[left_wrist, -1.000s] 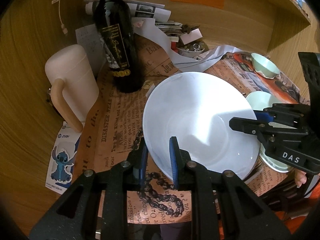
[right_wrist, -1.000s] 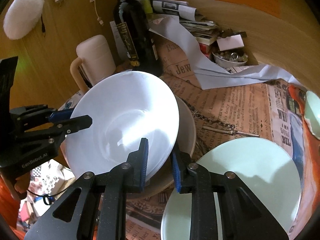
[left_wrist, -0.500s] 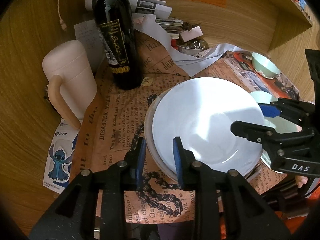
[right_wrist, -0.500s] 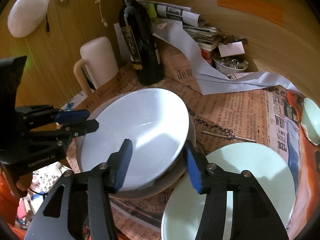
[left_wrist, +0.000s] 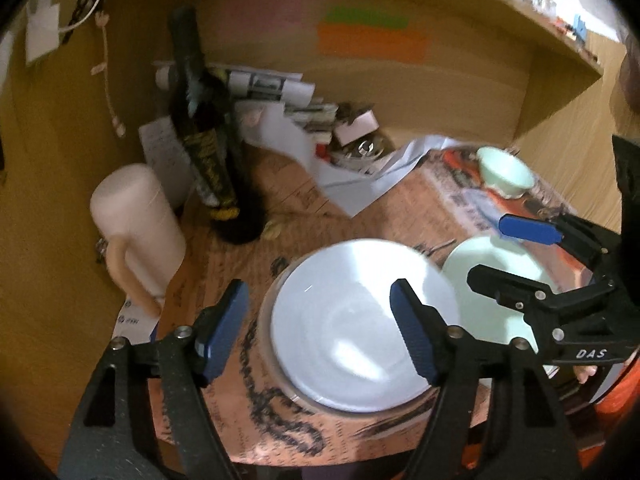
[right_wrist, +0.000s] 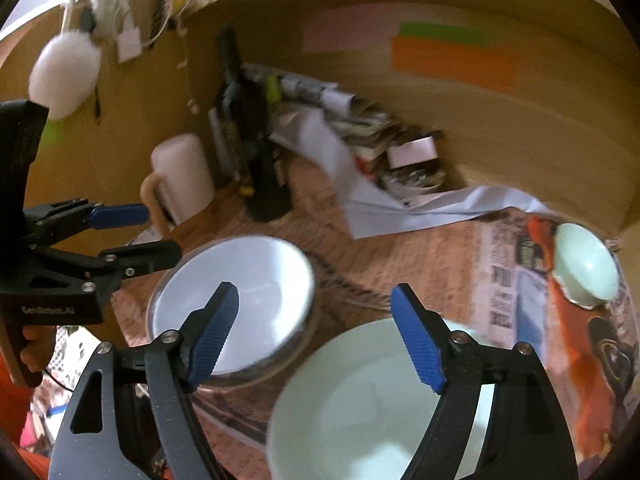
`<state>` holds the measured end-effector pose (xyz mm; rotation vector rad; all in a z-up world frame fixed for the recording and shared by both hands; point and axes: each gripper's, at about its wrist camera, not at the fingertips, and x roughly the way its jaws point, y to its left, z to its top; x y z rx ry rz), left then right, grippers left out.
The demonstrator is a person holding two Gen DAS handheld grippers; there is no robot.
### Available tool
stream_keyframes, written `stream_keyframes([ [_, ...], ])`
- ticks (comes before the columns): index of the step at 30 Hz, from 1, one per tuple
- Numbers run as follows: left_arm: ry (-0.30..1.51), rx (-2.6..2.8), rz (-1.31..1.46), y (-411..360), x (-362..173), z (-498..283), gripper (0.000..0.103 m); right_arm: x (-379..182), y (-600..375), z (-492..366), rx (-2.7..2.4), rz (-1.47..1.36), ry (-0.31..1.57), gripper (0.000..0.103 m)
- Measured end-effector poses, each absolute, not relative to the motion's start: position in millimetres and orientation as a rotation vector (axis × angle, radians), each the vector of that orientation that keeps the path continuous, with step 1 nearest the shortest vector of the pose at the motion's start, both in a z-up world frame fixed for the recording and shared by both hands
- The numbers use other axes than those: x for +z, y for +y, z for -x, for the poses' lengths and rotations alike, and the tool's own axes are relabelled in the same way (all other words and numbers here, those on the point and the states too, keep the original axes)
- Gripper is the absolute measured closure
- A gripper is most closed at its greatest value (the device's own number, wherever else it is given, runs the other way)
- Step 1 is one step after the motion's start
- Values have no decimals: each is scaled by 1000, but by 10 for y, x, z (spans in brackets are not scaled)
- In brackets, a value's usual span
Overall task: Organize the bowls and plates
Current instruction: 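Lower the white bowl into the pale grey bowl and open both tools, then move both tools toward the mint green bowl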
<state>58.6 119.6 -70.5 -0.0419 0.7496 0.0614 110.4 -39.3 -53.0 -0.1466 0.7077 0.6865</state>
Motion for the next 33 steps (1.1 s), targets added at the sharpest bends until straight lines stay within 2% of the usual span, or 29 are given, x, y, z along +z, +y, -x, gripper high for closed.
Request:
stream_keyframes([
  [2,738,43,65,1154,-651,-644,18,-477,-548,-1168,653,126,695,27],
  [21,752,-54,100,402,-436,-1743,18,-269,-2070,-1832,265,19,604,22],
  [33,815,-135,-6,-260,-576,-2487,18,-641,-2533,-2571,47,7,691,22],
])
